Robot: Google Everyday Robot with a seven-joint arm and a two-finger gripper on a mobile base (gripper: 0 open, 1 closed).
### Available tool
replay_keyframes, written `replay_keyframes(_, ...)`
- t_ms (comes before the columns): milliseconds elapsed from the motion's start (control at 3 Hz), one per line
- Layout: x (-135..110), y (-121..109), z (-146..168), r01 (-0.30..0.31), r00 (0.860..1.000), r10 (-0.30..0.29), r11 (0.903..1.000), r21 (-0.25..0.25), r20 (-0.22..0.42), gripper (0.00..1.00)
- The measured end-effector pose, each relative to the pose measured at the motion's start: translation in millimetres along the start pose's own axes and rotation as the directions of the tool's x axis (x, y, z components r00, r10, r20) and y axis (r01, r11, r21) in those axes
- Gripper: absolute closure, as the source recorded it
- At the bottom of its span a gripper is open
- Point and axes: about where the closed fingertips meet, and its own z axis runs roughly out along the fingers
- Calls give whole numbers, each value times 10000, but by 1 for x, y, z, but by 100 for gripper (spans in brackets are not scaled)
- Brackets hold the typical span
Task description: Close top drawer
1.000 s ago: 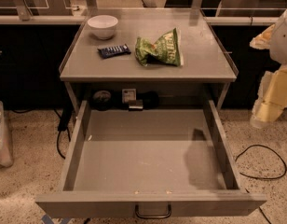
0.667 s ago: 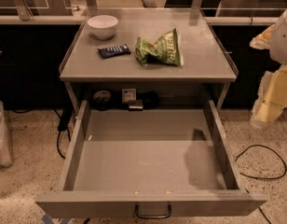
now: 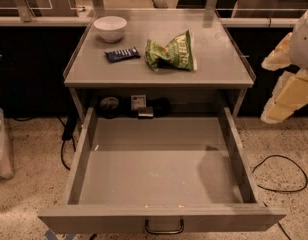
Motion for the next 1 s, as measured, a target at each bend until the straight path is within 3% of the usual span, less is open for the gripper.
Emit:
replay_keyframes(667,8,6,-11,33,9999,-29,9997,246,-146,79)
replay_keyframes(1000,30,24,-18,160,9992,-152,9996,220,-371,100)
